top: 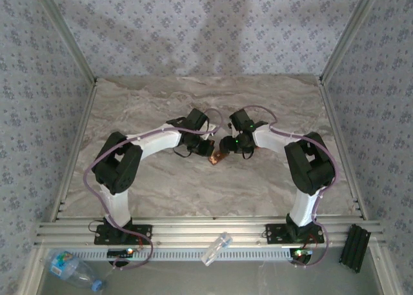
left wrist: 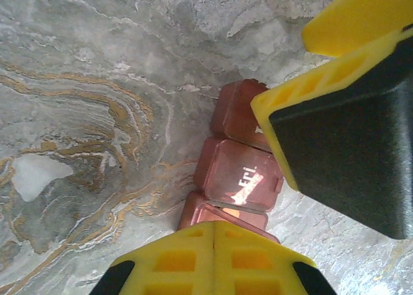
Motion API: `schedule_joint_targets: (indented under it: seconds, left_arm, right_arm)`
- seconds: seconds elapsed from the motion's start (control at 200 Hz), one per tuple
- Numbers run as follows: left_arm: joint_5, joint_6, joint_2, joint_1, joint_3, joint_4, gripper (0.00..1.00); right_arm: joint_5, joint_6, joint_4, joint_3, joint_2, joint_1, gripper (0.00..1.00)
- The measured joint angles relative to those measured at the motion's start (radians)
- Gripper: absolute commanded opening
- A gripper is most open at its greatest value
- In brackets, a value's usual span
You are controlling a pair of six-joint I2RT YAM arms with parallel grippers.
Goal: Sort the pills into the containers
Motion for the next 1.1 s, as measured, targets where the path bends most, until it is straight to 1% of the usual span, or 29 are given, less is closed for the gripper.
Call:
schedule_joint_targets:
  seconds: [0.635, 1.099]
  left_arm:
    - [0.015, -0.031, 0.000, -0.057, -0.027, 0.031, 0.00]
    - [0.010, -0.042, 0.000, -0.057, -0.050, 0.053, 0.00]
  right_arm:
    - [0.000, 0.000, 0.016, 0.000, 0.006, 0.003, 0.67]
    - [0.000, 0.000, 0.021, 0.000, 0.006, 0.005, 0.67]
